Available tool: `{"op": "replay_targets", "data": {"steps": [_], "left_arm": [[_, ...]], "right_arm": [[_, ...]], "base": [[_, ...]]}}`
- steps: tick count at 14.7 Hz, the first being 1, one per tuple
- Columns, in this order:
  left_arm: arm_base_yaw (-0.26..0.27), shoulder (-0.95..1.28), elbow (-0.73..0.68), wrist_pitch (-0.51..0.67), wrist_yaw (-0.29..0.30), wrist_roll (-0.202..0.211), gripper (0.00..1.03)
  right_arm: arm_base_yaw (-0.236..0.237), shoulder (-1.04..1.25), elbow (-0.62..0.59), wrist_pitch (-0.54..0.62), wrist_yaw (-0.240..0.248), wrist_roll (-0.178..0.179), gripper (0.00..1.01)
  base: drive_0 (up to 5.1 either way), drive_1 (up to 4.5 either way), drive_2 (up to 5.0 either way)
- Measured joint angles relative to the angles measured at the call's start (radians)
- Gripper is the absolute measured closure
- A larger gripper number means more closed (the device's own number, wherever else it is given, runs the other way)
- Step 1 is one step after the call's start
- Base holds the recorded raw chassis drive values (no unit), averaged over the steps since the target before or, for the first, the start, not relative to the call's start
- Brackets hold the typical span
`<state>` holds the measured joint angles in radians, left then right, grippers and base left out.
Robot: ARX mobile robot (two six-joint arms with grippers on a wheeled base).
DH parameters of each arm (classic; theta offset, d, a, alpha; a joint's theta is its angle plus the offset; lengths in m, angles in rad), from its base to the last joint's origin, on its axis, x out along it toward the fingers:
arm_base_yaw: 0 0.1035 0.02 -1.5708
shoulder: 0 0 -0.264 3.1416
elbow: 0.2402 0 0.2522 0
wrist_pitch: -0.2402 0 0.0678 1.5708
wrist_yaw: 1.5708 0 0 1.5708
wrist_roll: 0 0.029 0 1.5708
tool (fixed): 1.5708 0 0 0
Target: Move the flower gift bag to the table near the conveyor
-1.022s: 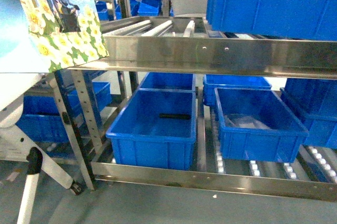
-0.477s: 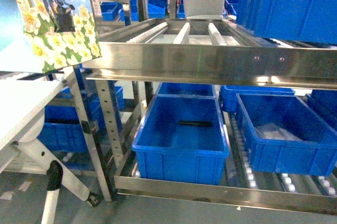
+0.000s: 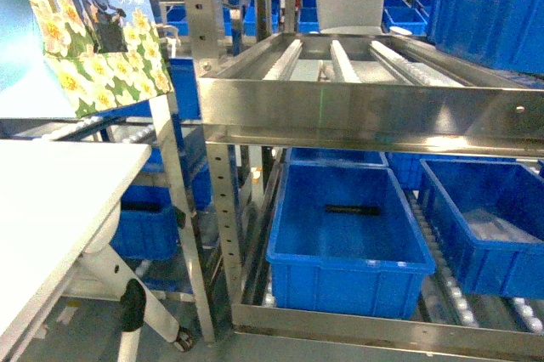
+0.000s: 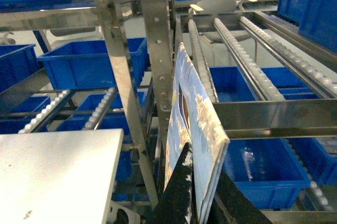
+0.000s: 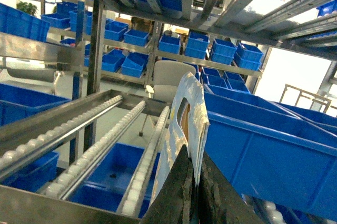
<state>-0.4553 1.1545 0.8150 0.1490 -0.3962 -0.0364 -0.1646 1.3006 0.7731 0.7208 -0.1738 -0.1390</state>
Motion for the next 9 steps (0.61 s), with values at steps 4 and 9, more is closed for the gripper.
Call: {"op": "replay_targets", "data": {"steps": [4, 9], "left_arm": [[0.000, 0.000, 0.000, 0.000, 0.000, 0.000, 1.01], [0.000, 0.000, 0.000, 0.001, 0.000, 0.000, 1.01]], "right_arm": [[0.000, 0.000, 0.000, -0.002, 0.000, 0.000, 0.99], [0.001, 0.000, 0.000, 0.004, 0.000, 0.000, 0.99]], "base": [[-4.9, 3.32, 1.4], [-4.9, 3.32, 1.5]]}}
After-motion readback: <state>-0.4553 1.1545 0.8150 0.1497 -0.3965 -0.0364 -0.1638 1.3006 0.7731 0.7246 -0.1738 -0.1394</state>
